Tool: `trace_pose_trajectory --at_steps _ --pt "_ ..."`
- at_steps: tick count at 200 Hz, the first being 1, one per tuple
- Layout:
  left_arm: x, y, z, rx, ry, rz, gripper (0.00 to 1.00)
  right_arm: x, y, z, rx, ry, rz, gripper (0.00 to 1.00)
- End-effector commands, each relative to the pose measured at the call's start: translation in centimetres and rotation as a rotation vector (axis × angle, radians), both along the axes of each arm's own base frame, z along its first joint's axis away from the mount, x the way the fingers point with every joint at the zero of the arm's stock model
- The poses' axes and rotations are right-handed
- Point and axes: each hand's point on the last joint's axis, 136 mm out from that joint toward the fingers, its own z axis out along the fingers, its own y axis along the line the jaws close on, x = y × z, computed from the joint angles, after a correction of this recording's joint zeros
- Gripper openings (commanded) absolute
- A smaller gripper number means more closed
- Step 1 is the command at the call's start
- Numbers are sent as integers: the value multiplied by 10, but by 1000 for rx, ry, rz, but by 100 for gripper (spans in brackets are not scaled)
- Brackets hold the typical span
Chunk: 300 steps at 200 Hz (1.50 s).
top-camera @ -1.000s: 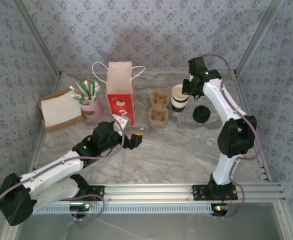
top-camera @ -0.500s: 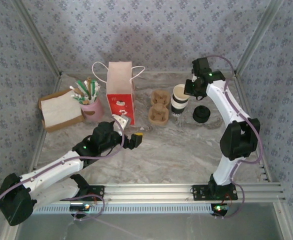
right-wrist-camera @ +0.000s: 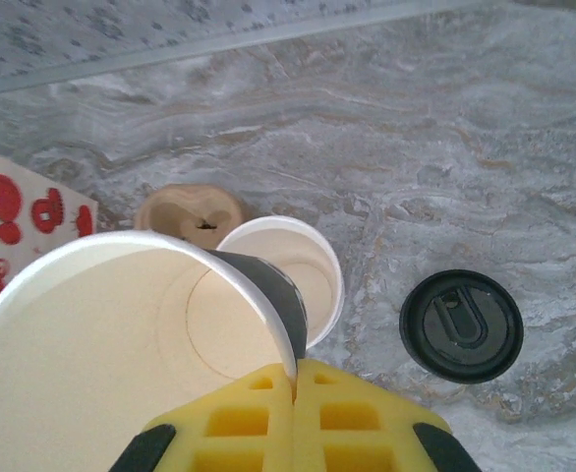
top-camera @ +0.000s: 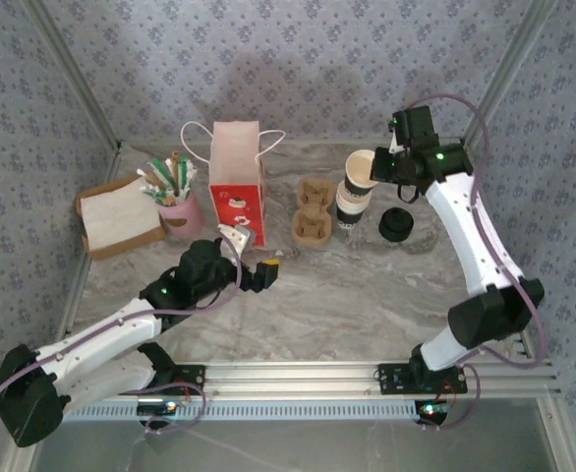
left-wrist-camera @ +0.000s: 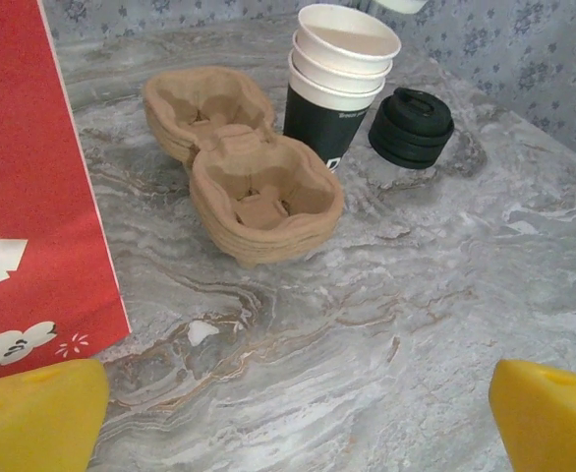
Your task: Pack the takeout coffee
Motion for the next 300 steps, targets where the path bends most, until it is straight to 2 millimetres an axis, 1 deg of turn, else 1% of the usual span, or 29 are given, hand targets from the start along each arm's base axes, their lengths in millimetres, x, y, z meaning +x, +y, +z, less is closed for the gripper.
trace_pose_trajectory --at_steps 1,22,40,58,72,98,153,161,167,169,173,195,209,221,226,236,255,278,289,300 --pt "-2 -3 18 -36 -46 -10 99 -35 -3 12 -27 -4 21 2" --pt "-2 -2 19 -44 -51 -9 100 -58 9 12 12 -4 81 3" --pt "-3 -3 18 -49 -52 -13 100 -76 23 4 43 14 136 3" --pt "-3 -3 17 -52 -56 -14 100 -92 38 -8 53 44 190 3" --pt "-3 -3 16 -53 -58 -14 99 -104 50 -23 47 77 231 3" --pt "-2 -2 14 -50 -60 -8 99 -120 73 -61 14 156 312 4" --pt "1 -4 6 -34 -53 -4 99 -137 110 -131 -54 294 397 4" --pt "2 -4 5 -28 -52 -1 99 -138 117 -139 -49 307 403 4" --pt "2 -4 5 -25 -52 1 99 -138 123 -141 -37 307 411 4" --pt "2 -4 5 -25 -53 1 100 -143 122 -151 -48 332 411 4" --pt "3 -3 4 -21 -52 3 100 -145 123 -158 -51 346 412 4" --pt "2 -3 4 -22 -52 2 99 -150 130 -175 -69 371 420 4" --pt "2 -3 4 -21 -54 3 100 -153 134 -181 -66 379 424 5" --pt "3 -3 3 -20 -52 4 99 -155 134 -185 -66 386 426 9" --pt "3 -3 3 -19 -52 3 99 -156 135 -187 -64 390 429 14" --pt "3 -4 2 -17 -49 4 100 -158 134 -190 -66 398 430 27" --pt "5 -6 -1 -11 -44 2 100 -161 130 -192 -77 401 422 38" --pt "5 -9 -4 -6 -32 -6 99 -163 123 -184 -84 388 414 49" --pt "6 -11 -5 -5 -28 -11 99 -166 118 -179 -87 391 407 55" --pt "4 -13 -4 -6 -24 -24 99 -164 110 -172 -91 371 386 63"
